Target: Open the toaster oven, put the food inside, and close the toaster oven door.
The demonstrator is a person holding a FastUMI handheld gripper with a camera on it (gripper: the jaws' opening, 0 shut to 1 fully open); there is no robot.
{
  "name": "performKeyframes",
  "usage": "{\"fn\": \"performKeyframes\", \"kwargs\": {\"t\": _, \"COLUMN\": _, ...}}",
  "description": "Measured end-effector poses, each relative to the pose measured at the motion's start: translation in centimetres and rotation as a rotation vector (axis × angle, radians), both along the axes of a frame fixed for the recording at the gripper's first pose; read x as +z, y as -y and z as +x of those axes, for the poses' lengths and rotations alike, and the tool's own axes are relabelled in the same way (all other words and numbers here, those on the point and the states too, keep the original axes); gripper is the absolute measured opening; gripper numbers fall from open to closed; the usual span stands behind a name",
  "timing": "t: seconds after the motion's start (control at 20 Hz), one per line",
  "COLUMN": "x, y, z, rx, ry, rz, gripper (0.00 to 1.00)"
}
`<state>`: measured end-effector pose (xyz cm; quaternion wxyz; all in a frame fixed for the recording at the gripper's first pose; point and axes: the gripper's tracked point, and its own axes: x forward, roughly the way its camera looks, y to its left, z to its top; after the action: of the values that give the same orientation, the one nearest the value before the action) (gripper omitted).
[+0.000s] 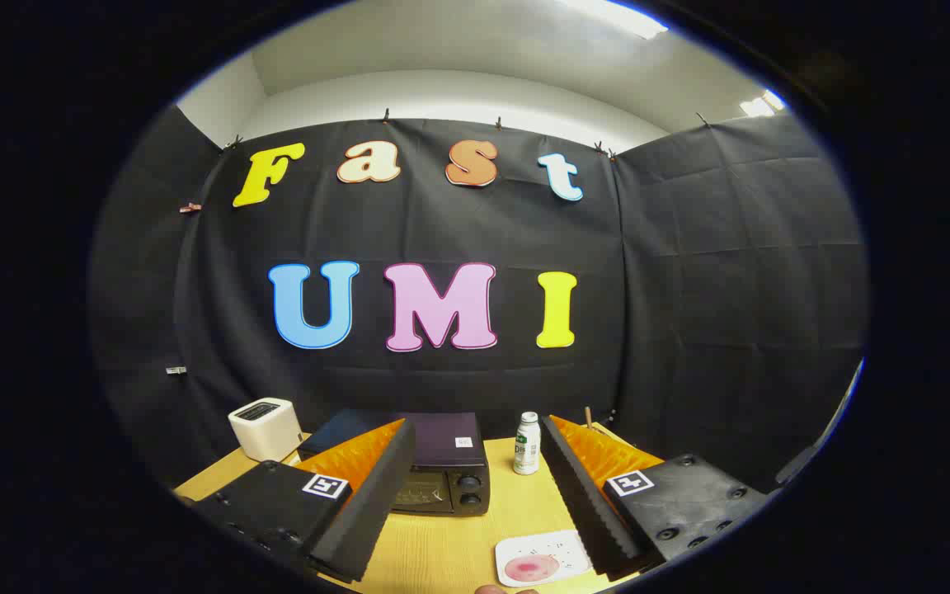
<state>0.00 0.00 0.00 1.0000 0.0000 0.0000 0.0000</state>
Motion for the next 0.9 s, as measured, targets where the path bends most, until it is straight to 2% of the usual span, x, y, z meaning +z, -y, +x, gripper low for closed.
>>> {"fn": "performKeyframes", "kwargs": {"t": 0.9, "x": -1.6, "y": -1.8, "z": 0.7, "rx": 0.059, "ry": -0.04, "rz": -0.07, "gripper": 0.98}}
